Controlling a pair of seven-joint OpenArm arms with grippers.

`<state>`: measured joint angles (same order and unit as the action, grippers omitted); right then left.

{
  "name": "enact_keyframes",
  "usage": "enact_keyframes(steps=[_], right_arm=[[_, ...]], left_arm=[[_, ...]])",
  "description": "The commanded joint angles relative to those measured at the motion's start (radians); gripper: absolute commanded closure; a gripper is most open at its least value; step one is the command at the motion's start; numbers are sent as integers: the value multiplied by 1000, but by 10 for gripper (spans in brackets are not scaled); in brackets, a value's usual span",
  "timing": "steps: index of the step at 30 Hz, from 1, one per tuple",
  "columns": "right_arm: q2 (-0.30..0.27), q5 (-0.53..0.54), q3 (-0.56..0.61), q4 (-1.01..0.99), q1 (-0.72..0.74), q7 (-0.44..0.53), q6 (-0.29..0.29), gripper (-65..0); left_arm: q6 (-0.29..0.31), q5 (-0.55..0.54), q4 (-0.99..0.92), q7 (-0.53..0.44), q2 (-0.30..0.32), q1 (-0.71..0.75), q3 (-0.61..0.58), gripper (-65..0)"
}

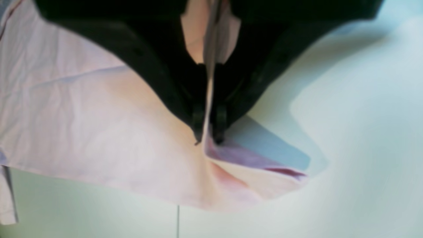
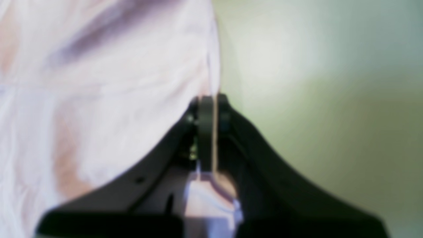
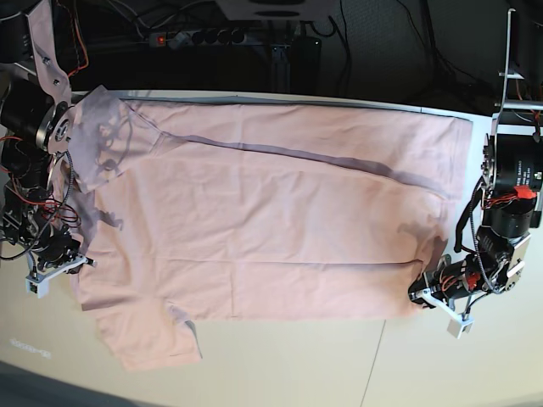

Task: Fold the T-shirt properly
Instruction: 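Lift the side edge with the right gripper and fold it inward, then fold the shirt side over with the right gripper toward the left gripper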

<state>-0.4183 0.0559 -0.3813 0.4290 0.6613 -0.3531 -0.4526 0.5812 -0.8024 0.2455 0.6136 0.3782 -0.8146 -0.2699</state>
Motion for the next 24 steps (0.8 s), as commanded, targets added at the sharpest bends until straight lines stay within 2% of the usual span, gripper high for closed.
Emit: enact_keyframes(steps=[1,4,9,13,20,24], right_arm=[[-19,13,6,21,22,-10,-33,0],[-37,58,11,46,11,-10,-63,0],[-76,139,11,110,-43,-21,-103,0],[-89,216,10,188,-92,-57,-110,0],[-99,303,10,335,-198,-98,-112,0],[-121,336,10,381,-246,-108,-113,0]], left_arm=[[46,-32,11,3,16,-49,1,0],[117,-81,11,35,44,-52,1,0],[117,-172,11,126,88,-51,1,0],[117,-271,12,195,110,-51,1,0],[117,-474,102,473,136,-15,1,0],[117,-530,222,517,183,53,1,0]])
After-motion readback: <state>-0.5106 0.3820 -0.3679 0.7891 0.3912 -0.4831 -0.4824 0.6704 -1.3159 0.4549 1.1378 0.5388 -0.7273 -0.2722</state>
